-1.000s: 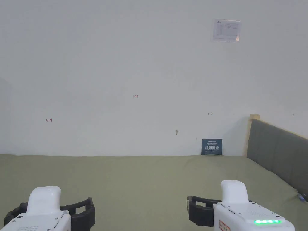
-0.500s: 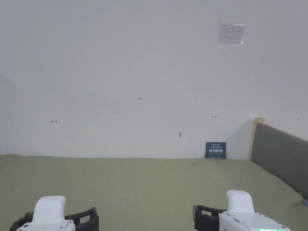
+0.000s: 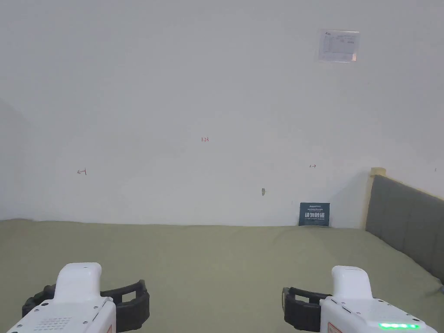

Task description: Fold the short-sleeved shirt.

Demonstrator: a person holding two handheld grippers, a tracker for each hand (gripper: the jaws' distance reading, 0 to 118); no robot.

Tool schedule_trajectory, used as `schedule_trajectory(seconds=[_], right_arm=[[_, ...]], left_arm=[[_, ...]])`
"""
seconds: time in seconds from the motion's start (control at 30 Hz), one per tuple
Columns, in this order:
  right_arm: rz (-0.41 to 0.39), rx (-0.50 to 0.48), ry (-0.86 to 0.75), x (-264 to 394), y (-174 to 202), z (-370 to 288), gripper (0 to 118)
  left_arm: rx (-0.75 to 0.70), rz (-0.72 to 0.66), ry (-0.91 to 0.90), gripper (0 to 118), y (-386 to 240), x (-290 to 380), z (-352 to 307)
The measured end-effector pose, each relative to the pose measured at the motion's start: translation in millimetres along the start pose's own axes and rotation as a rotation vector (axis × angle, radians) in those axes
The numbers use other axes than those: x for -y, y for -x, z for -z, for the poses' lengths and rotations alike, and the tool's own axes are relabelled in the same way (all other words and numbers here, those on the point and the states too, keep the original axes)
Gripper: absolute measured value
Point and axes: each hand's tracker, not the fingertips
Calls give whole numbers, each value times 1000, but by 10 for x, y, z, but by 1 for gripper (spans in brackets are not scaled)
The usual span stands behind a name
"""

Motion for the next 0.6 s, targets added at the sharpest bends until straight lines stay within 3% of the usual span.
schedule_trajectory(seconds=[0.33, 0.6], right_arm=[[-29, 1, -6, -55, 21, 14, 118], [35, 2, 10, -101, -62, 16, 118]], left_arm=[[-5, 8, 17, 118, -48, 4, 57], [3, 15, 19, 118, -59, -3, 69]])
